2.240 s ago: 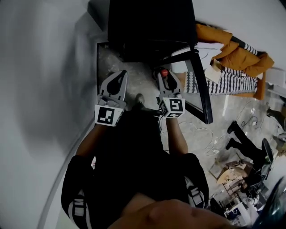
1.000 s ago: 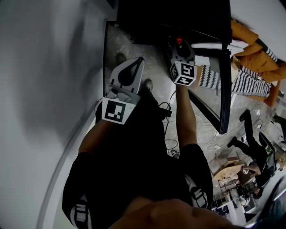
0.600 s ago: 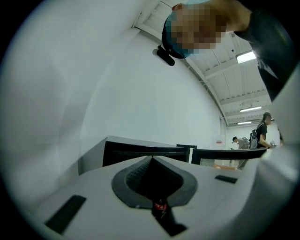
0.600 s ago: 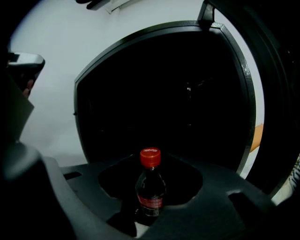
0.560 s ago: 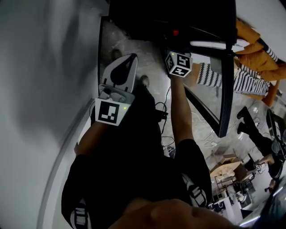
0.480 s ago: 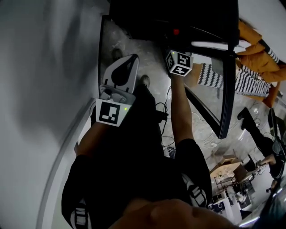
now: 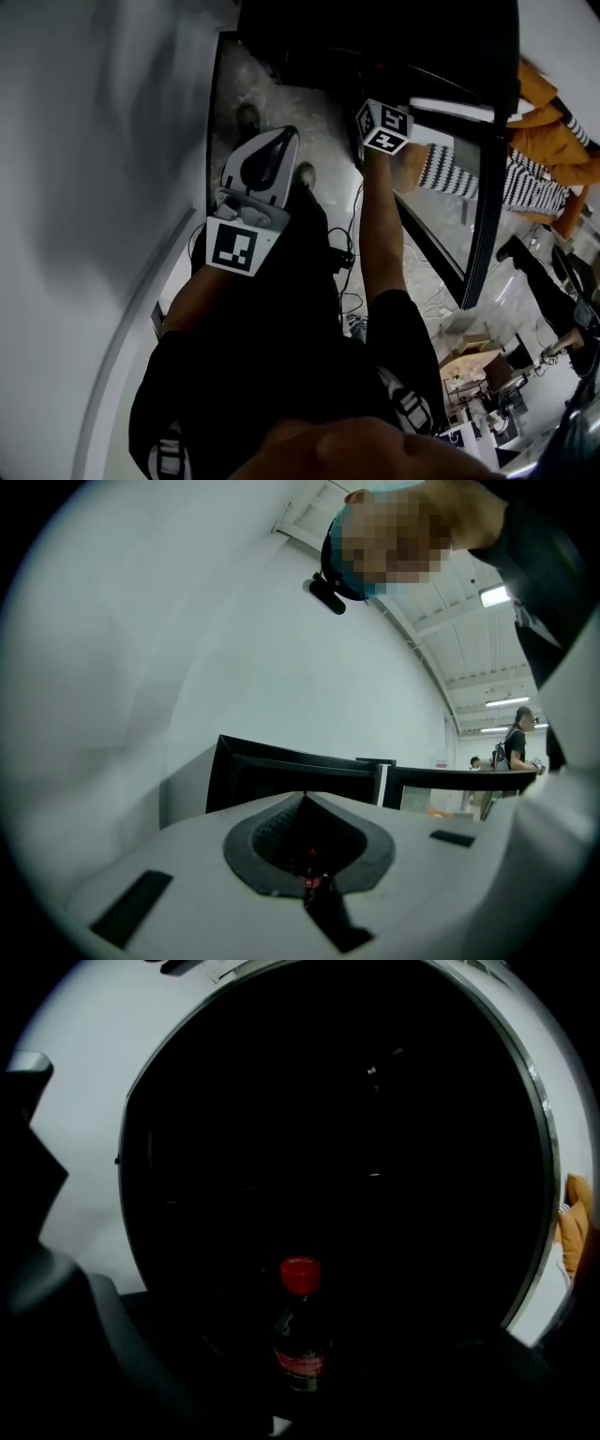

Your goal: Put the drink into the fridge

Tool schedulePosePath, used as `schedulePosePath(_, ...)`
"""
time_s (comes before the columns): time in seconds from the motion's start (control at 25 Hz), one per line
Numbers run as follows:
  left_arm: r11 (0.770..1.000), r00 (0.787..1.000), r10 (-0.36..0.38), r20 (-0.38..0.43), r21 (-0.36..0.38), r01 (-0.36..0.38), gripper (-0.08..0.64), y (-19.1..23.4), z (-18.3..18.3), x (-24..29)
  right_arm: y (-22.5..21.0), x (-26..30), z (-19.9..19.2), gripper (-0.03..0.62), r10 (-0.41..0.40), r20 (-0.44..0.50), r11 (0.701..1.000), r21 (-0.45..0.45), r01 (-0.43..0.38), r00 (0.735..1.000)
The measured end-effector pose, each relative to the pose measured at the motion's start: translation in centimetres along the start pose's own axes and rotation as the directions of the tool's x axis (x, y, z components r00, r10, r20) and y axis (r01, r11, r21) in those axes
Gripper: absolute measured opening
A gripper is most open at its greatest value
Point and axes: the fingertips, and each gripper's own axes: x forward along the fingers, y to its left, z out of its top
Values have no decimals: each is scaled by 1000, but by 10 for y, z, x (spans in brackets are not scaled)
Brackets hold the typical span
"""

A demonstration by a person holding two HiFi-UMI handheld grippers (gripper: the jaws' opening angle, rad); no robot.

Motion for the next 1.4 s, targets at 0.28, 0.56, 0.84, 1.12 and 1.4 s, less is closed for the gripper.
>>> schedulePosePath(0.28,1000,1000,8,0,-14,-8,5,9,-11,2,-13,28,-4,126,-24,18,1000,1,24,1000)
schedulePosePath(0.56,1000,1000,10,16,-11,-10,5,7,-19,4,-24,51,-12,126,-23,19,1000,11,22,1000)
schedulePosePath(0.84,1000,1000,10,12,-9,-10,5,5,-37,5,-32,70,-15,127,-22,47,1000,20,21,999)
schedulePosePath(1.12,1000,1000,4,0,-13,-4,5,5,-42,3,-35,82,-11,126,-28,51,999,27,26,998)
schedulePosePath(1.4,1000,1000,5,9,-11,-5,5,6,-41,5,-36,92,-9,126,-28,55,1000,1,28,998)
